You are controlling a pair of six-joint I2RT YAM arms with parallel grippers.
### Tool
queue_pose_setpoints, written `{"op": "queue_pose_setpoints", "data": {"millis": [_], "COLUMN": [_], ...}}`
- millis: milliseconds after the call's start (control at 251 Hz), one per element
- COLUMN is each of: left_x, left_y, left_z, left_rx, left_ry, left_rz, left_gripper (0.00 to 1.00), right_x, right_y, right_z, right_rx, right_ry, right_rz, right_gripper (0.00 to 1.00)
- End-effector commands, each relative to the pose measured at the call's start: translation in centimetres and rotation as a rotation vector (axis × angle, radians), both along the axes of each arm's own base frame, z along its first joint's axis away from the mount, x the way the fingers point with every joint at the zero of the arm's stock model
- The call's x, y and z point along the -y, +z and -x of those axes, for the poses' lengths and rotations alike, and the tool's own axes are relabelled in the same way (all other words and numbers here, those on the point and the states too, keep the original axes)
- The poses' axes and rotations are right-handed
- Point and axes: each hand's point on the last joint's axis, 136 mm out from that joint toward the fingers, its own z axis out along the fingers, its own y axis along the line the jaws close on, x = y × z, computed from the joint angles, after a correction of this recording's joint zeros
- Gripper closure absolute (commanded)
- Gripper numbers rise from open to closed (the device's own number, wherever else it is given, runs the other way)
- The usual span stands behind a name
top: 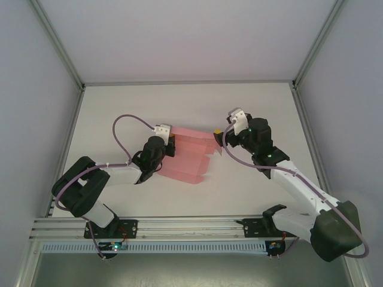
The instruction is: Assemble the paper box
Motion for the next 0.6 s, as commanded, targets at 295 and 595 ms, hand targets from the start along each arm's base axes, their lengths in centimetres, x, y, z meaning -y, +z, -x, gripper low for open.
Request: {"op": "queue_pose_setpoints", "data": {"millis": [295,595], "left_x": [-0.5,-0.2], "left_y": [0.5,1.0], "left_z": [-0.8,-0.9], "left_rx": [-0.026,-0.053], "left_ry": [0.032,0.014], "left_rz": [0.049,0.087], "left_gripper": [1.00,1.00], "right_x": [-4.5,-6.2], "right_y": [-3.0,-6.4], "right_z": [3.2,3.5], "right_rx": [-0.193,-0.304], "right_ry": [0.336,0.421], "right_rz": [0.009,0.098], "right_gripper": [0.02,0.02]}}
